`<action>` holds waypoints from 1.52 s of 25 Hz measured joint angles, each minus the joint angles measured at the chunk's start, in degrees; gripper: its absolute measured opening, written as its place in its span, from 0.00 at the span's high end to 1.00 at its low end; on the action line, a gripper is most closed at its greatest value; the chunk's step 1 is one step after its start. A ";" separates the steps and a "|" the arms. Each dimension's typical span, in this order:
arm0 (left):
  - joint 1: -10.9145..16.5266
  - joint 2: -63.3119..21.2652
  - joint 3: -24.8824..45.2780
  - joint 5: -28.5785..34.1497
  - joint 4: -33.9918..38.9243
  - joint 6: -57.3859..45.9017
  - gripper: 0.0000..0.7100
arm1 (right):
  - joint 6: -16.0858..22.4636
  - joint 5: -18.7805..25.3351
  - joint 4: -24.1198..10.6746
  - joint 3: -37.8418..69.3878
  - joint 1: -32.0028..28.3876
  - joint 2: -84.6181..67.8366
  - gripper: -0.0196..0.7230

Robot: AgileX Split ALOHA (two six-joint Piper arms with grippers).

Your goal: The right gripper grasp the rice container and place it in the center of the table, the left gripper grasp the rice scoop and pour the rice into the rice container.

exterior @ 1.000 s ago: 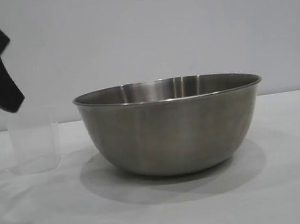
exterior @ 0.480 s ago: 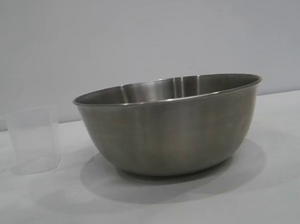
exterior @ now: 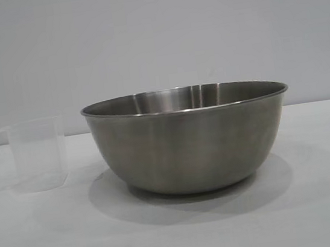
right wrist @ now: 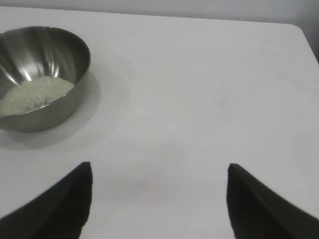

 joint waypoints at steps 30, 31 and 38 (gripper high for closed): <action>0.00 -33.85 0.57 22.35 3.46 -0.21 0.31 | 0.00 -0.09 0.11 0.00 -0.05 0.00 0.33; 0.00 -33.85 0.57 22.35 3.46 -0.21 0.31 | 0.00 -0.09 0.11 0.00 -0.05 0.00 0.33; 0.00 -33.85 0.57 22.35 3.46 -0.21 0.31 | 0.00 -0.09 0.11 0.00 -0.05 0.00 0.33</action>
